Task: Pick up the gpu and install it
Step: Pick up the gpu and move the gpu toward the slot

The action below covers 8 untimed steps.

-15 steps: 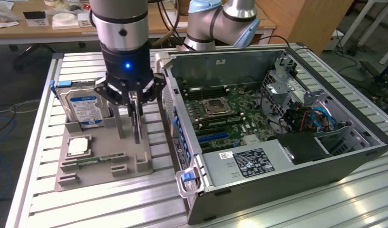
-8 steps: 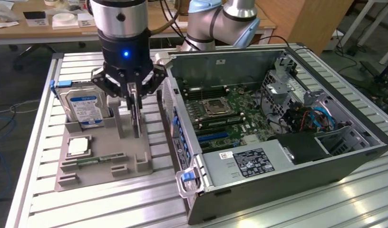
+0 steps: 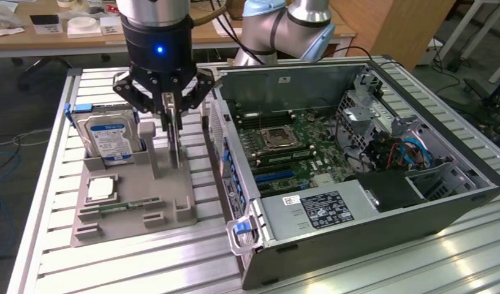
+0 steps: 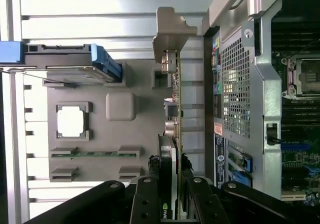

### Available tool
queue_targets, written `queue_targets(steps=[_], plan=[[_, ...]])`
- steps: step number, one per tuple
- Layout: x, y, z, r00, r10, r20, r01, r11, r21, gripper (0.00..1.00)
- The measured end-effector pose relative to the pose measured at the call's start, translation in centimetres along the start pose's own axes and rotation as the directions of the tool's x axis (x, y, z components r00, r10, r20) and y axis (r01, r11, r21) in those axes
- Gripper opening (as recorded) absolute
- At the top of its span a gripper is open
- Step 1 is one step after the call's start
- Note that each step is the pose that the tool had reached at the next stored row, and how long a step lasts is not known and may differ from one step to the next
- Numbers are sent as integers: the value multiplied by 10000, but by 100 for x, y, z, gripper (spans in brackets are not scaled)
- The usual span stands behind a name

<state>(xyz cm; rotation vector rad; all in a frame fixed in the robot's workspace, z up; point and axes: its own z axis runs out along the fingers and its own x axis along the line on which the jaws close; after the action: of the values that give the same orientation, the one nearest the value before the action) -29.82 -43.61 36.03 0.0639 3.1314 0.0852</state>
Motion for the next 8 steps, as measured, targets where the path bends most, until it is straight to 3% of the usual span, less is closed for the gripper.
queue_targets(steps=[8], plan=[[-2, 11, -204, 10000, 0, 1, 0, 10000, 0, 26]])
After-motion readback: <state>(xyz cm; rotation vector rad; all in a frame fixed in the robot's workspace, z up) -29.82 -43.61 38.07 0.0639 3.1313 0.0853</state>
